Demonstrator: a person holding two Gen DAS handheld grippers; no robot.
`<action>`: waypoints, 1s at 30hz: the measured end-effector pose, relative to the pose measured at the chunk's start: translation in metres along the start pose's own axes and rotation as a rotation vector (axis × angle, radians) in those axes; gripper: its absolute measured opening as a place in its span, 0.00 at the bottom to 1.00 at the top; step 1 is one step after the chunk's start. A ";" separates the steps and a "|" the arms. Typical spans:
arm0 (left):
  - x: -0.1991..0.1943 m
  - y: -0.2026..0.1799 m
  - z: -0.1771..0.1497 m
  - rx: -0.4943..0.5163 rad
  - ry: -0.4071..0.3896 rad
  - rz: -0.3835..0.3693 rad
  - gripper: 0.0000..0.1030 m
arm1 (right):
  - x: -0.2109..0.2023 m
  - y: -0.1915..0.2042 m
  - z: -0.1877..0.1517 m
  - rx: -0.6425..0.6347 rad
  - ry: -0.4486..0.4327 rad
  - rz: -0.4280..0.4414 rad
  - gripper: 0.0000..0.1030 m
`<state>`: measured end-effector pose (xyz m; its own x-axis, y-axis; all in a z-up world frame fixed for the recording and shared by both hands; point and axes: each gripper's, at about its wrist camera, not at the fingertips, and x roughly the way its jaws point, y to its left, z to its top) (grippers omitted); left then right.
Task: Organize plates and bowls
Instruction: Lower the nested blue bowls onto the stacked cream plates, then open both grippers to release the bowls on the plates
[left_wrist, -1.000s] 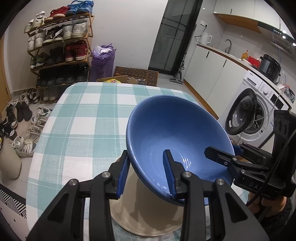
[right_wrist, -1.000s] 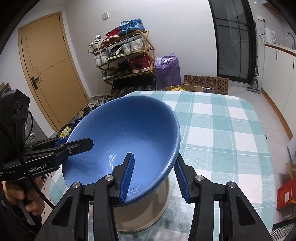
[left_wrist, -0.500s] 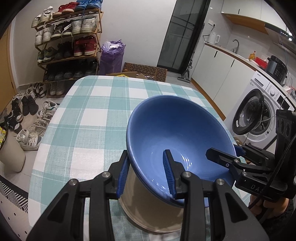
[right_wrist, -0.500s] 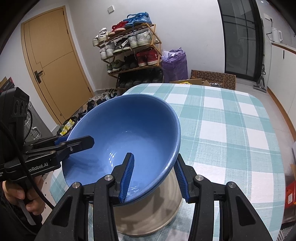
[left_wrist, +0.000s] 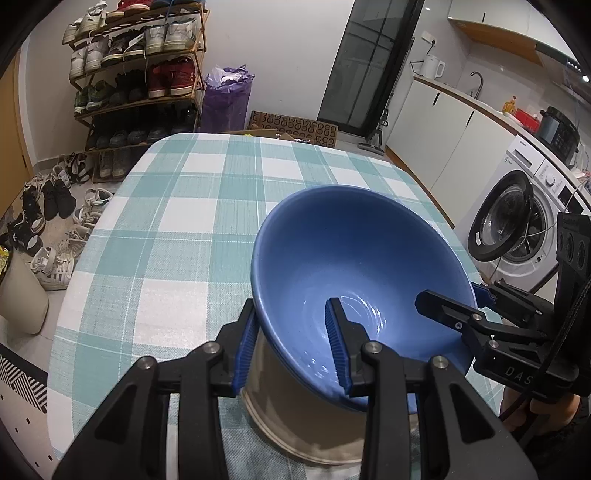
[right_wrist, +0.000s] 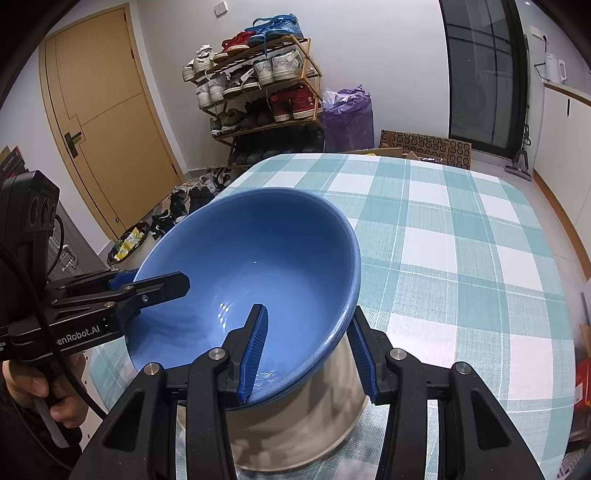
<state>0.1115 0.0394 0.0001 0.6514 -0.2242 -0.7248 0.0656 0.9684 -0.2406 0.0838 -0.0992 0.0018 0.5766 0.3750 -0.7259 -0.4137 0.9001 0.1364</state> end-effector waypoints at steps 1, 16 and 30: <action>0.001 0.000 0.000 0.000 0.002 -0.001 0.34 | 0.000 0.000 0.000 -0.003 -0.005 -0.002 0.44; 0.003 0.000 0.000 0.006 -0.003 -0.001 0.34 | 0.000 0.001 0.002 -0.013 -0.011 -0.010 0.44; 0.000 0.000 -0.001 0.026 -0.023 0.015 0.39 | -0.002 0.001 0.000 -0.014 -0.016 -0.015 0.47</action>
<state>0.1101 0.0391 -0.0005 0.6696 -0.2071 -0.7133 0.0749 0.9743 -0.2126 0.0828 -0.0993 0.0032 0.5940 0.3649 -0.7169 -0.4146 0.9026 0.1158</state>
